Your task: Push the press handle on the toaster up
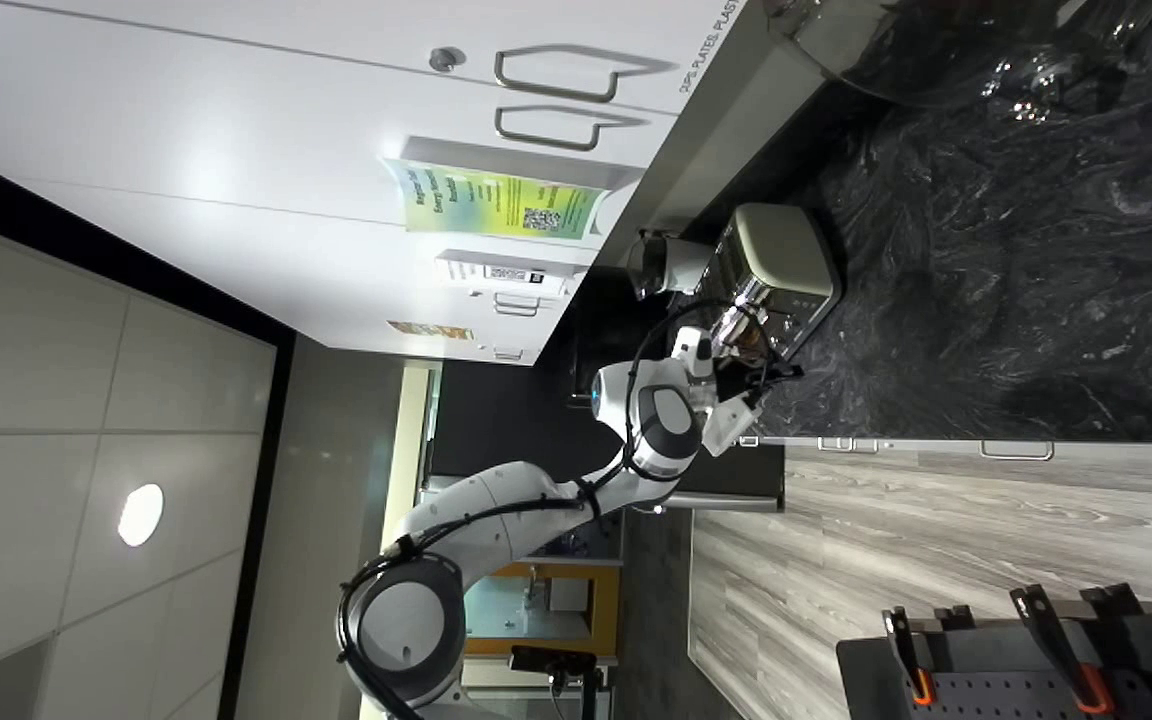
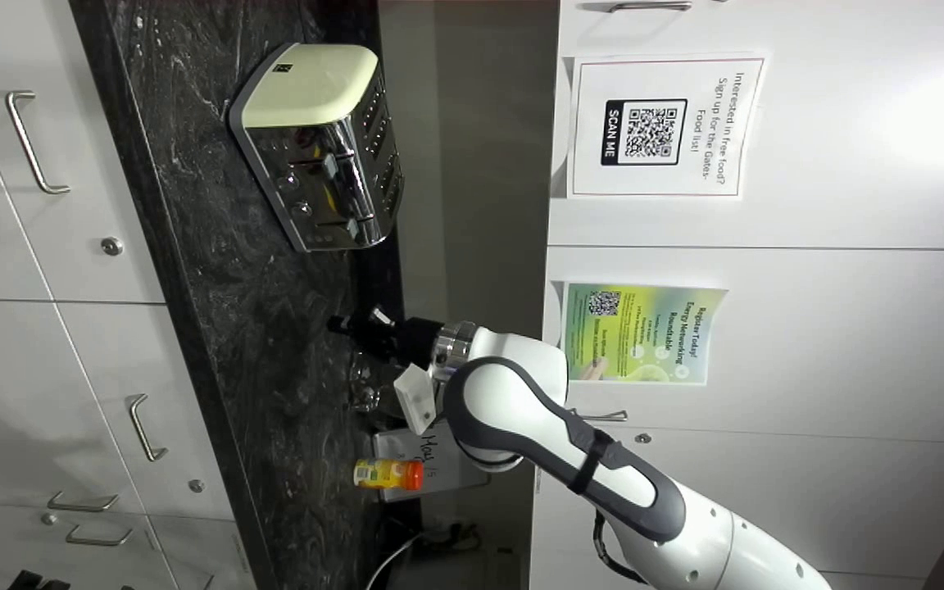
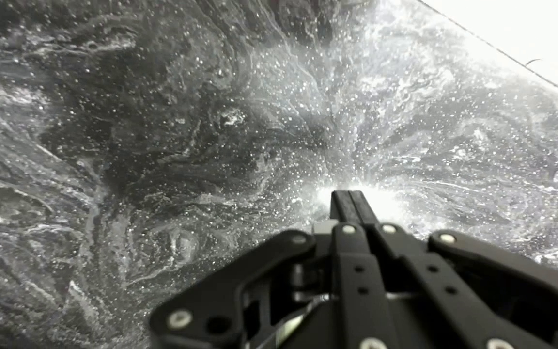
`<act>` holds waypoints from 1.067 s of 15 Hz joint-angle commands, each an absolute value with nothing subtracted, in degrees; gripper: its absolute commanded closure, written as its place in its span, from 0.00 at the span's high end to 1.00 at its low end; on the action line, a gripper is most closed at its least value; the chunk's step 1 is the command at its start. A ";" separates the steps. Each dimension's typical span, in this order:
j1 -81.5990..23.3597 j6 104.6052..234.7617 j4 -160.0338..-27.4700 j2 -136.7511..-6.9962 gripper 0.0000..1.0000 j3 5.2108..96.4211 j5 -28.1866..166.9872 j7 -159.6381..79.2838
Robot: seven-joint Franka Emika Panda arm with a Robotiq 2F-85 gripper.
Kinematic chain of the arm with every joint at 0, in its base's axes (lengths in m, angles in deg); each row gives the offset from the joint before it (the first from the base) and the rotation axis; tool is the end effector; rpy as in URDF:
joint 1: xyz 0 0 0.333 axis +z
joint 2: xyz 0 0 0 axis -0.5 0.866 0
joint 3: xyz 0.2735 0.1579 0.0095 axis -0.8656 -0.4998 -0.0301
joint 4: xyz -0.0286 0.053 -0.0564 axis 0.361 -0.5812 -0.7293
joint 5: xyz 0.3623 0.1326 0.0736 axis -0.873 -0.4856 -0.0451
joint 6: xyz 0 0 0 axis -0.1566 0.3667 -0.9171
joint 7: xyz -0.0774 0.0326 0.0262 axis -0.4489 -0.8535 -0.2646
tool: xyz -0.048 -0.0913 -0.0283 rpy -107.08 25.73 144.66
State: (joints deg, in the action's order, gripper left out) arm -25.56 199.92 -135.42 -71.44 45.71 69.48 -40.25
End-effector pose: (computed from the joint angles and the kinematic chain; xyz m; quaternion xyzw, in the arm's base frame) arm 0.5369 0.0555 0.2329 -0.9921 -0.0328 -0.1207 0.0036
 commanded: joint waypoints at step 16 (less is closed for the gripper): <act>-24.57 197.03 -145.80 -86.15 0.97 44.67 72.49 -38.96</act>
